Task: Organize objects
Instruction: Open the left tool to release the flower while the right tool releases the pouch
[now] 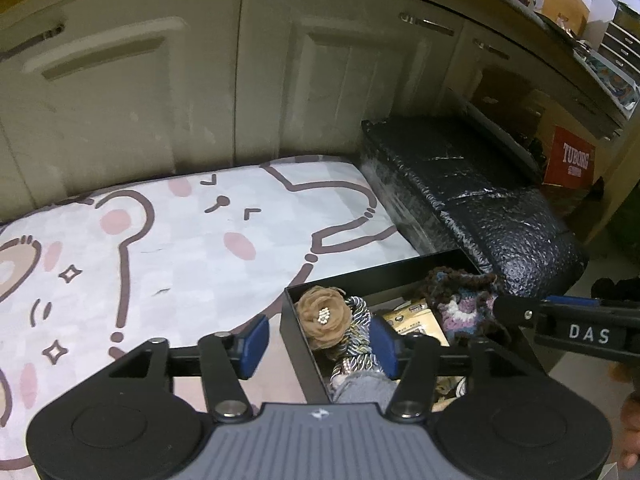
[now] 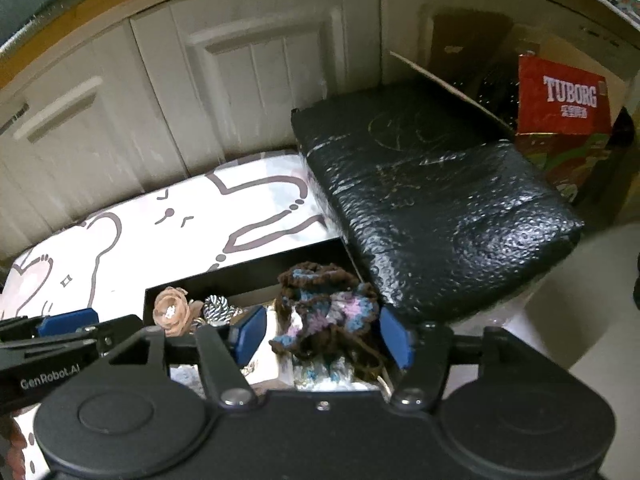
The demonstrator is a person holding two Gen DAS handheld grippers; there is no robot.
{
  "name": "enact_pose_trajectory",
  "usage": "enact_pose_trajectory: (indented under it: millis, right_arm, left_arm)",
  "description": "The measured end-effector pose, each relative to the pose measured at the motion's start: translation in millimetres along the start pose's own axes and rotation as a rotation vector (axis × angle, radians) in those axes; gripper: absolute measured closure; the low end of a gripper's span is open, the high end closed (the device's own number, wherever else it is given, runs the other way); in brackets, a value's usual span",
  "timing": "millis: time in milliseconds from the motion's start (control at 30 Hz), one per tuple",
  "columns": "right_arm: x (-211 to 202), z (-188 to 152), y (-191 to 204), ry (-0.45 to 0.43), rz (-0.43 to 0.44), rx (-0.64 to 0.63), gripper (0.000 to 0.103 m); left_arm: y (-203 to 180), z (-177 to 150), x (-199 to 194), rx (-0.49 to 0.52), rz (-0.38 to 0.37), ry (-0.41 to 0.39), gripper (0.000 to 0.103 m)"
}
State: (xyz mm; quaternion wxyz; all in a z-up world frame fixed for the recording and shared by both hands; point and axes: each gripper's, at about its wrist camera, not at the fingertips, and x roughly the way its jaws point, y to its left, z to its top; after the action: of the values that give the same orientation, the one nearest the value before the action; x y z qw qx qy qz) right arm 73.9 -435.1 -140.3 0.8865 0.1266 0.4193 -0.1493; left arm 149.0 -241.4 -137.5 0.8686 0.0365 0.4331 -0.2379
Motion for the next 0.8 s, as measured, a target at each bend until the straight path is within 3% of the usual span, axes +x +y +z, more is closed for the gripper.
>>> enact_pose_trajectory:
  millis: [500,800]
  right_arm:
    - [-48.1,-5.0,-0.1,-0.048,-0.008,0.024,0.035]
    - [-81.4,-10.3,4.8,-0.076,-0.041,0.009,0.017]
  left_arm:
    - [-6.7,-1.4,-48.8,0.007,0.008,-0.039,0.015]
    - [5.4,-0.8,-78.1,-0.024,0.063,-0.052,0.000]
